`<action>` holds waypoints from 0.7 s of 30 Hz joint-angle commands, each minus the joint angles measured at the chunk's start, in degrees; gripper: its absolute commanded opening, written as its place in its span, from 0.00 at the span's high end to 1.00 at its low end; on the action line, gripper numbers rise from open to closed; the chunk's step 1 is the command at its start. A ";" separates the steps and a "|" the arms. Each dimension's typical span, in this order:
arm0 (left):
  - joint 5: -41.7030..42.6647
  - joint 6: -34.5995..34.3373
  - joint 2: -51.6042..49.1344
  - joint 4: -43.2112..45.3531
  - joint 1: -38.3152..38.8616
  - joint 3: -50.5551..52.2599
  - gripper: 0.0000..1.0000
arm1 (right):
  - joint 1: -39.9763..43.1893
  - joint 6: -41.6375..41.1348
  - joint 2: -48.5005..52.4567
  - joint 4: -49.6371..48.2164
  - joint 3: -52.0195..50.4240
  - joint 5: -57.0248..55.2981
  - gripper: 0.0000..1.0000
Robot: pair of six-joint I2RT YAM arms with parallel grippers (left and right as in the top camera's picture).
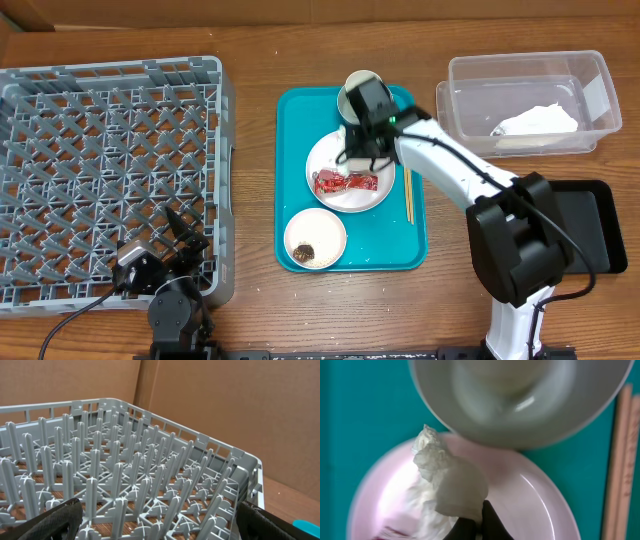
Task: Sort waste into correct bins and load items into the dishwasher
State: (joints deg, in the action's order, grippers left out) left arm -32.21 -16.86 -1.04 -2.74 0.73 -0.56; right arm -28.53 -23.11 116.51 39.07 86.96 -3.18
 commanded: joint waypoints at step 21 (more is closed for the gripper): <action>-0.81 -0.94 -0.07 0.00 0.04 0.24 0.00 | 29.07 -19.96 -9.70 21.18 19.12 -2.25 0.30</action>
State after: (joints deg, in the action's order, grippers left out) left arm -32.21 -16.84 -1.04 -2.74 0.73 -0.56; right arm -0.56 -41.50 105.51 60.27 106.02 -8.25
